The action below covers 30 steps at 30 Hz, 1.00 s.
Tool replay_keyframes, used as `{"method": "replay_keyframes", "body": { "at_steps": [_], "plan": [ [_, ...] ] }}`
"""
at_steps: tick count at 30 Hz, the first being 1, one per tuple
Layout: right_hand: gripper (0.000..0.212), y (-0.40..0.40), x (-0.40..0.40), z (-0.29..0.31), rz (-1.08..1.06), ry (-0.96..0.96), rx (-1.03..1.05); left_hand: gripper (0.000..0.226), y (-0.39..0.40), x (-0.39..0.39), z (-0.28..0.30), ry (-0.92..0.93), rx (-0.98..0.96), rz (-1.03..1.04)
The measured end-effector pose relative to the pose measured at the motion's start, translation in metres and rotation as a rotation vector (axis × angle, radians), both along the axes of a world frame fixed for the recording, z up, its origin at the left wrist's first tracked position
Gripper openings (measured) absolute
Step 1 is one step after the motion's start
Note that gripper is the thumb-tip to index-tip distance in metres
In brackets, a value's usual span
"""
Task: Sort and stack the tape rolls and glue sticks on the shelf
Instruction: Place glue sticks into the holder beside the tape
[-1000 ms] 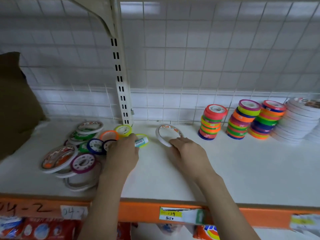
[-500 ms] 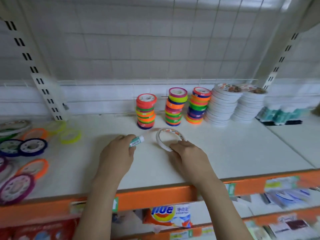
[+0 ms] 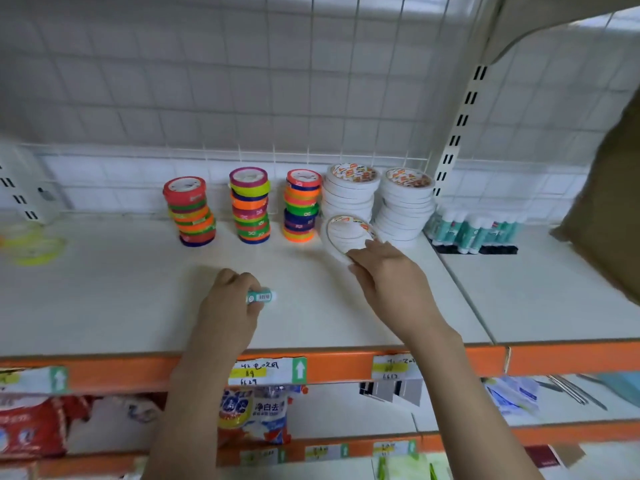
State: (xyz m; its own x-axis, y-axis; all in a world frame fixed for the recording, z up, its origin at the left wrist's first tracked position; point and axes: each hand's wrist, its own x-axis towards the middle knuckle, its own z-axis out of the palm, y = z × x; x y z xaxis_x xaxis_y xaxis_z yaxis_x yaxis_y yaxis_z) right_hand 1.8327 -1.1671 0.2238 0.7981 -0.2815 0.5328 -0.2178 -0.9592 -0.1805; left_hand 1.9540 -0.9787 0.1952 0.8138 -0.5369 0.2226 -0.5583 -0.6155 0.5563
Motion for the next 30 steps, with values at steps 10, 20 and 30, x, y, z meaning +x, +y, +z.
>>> {"method": "replay_keyframes", "body": {
  "at_steps": [10,20,30],
  "plan": [
    [0.021,-0.074,0.018,0.058,-0.141,-0.099,-0.075,0.03,-0.014,0.002,0.02,-0.035,0.059,0.042],
    [0.023,-0.122,0.051,0.063,-0.352,0.137,-0.102,0.037,-0.035,0.021,0.033,-0.05,-0.01,-0.042],
    [0.033,-0.136,0.06,0.053,-0.361,0.187,-0.031,0.037,-0.048,0.037,0.027,-0.035,-0.015,-0.048]
  ]
}}
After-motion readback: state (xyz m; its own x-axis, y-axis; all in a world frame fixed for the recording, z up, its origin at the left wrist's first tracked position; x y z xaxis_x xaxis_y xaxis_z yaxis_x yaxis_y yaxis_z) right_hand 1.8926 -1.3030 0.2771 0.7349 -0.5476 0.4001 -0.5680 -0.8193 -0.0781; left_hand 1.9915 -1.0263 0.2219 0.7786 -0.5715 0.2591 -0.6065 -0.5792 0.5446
